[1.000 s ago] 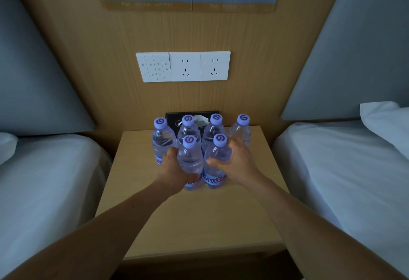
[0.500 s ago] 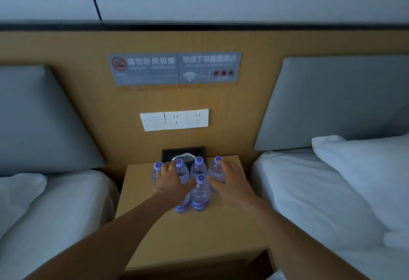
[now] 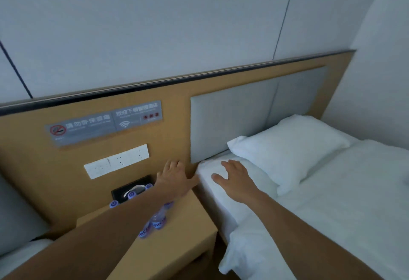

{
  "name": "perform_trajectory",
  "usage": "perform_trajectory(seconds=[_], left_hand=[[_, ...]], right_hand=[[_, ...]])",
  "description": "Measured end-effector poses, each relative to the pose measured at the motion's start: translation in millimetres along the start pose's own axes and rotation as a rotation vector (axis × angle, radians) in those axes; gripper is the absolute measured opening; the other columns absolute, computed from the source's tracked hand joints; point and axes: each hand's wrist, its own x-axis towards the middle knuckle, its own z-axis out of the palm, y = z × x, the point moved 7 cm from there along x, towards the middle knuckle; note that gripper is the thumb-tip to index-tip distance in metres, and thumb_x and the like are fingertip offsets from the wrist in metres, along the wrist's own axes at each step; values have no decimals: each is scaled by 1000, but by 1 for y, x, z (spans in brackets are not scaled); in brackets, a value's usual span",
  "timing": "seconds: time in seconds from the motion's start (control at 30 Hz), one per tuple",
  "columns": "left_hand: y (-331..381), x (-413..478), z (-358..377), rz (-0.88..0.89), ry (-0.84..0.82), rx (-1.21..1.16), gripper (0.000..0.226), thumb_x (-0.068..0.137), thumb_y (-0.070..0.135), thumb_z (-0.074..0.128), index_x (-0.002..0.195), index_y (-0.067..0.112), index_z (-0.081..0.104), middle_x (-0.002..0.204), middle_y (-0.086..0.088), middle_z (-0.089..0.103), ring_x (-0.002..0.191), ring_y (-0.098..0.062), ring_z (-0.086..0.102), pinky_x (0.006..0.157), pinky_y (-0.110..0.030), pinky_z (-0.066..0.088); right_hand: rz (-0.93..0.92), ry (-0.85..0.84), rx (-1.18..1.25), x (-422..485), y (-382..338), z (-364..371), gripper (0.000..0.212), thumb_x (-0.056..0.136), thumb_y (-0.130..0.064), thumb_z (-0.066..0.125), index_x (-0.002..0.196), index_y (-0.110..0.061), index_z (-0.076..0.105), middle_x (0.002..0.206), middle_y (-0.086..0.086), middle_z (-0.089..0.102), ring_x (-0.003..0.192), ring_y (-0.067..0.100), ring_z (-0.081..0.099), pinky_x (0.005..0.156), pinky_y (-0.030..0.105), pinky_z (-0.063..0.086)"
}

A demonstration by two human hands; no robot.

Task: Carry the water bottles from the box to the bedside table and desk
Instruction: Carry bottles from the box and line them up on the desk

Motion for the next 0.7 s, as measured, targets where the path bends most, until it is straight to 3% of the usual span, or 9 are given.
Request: perform_trajectory(seconds=[0.23, 0.37, 0.7], left_hand=[[128, -48, 18, 352, -67, 58, 79, 97, 61, 43, 156, 13, 22, 163, -7, 24, 150, -26, 21, 120, -48, 24], [220, -104, 50, 558, -151, 82, 80, 98, 60, 42, 158, 14, 17, 166, -3, 16, 154, -23, 11, 121, -49, 19], [461, -346, 157, 1066, -302, 185, 79, 99, 59, 42, 158, 13, 19, 166, -5, 18, 155, -22, 8, 121, -50, 19]], right_hand=[[291, 174, 50, -122, 78, -64, 70, 97, -57, 44, 155, -23, 25, 164, 0, 12, 152, 19, 1, 121, 44, 16], [462, 277, 65, -218, 140, -102, 70, 97, -56, 45, 155, -22, 25, 164, 2, 14, 152, 19, 4, 120, 44, 17], [856, 535, 105, -542, 289, -166, 71, 97, -55, 47, 154, -18, 27, 163, 5, 19, 151, 21, 9, 120, 41, 19]])
